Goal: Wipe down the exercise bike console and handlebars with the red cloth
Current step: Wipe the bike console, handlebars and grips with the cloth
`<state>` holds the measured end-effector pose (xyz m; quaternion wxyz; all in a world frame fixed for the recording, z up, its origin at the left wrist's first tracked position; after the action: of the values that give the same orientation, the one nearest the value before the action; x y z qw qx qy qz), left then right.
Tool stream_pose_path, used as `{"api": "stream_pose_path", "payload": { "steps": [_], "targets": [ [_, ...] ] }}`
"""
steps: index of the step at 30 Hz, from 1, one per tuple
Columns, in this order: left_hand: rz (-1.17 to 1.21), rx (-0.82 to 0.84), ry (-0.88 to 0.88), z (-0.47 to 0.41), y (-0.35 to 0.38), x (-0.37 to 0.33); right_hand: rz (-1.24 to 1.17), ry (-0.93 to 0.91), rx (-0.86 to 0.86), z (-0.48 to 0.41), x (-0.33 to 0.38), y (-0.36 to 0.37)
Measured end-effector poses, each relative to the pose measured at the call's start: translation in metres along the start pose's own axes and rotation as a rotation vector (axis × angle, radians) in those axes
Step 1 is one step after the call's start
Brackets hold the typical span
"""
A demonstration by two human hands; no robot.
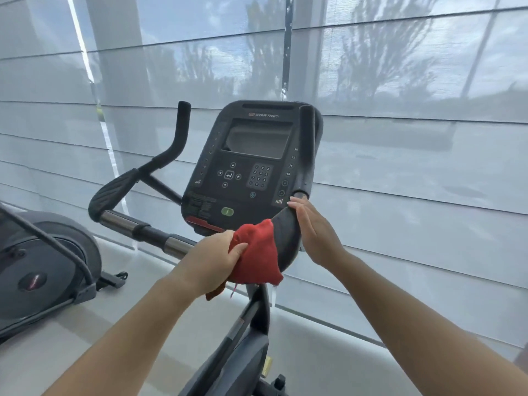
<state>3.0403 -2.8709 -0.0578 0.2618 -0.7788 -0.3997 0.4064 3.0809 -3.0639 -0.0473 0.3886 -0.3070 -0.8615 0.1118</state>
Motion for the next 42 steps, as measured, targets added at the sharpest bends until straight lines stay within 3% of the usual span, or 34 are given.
{"api": "stream_pose_path", "payload": {
  "steps": [6, 10, 17, 25, 33, 37, 42],
  "targets": [
    [0.139, 0.016, -0.1, -0.025, 0.019, -0.019, -0.058, 0.102, -0.097, 0.0, 0.004, 0.016],
    [0.11, -0.052, -0.013, -0.016, 0.018, -0.013, -0.053, 0.082, -0.151, 0.004, 0.009, 0.014],
    [0.099, -0.022, 0.152, -0.003, -0.001, 0.006, 0.008, 0.116, -0.139, 0.005, 0.013, 0.01],
    [0.062, 0.009, 0.003, -0.035, 0.026, -0.018, 0.024, 0.109, -0.143, 0.001, 0.008, 0.015],
    [0.079, -0.06, 0.017, -0.016, 0.015, -0.005, 0.05, 0.112, -0.112, 0.003, 0.005, 0.014],
    [0.135, -0.132, -0.009, -0.005, 0.009, -0.006, 0.189, -0.034, -0.017, -0.009, 0.007, 0.017],
    [0.162, -0.266, -0.107, 0.01, 0.004, -0.011, 0.158, -0.254, 0.173, -0.039, 0.012, 0.024]
  ]
}}
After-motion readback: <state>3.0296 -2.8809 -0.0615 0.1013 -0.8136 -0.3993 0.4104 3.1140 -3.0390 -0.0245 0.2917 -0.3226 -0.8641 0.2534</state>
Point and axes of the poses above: each hand's wrist, its own z-axis away from the middle knuckle, its own y-axis out of the palm, x = y × z, the point moved 7 cm from there along -z, towards the middle knuckle, and after that the axes turned 14 degrees about -x, right-handed, at the moved point
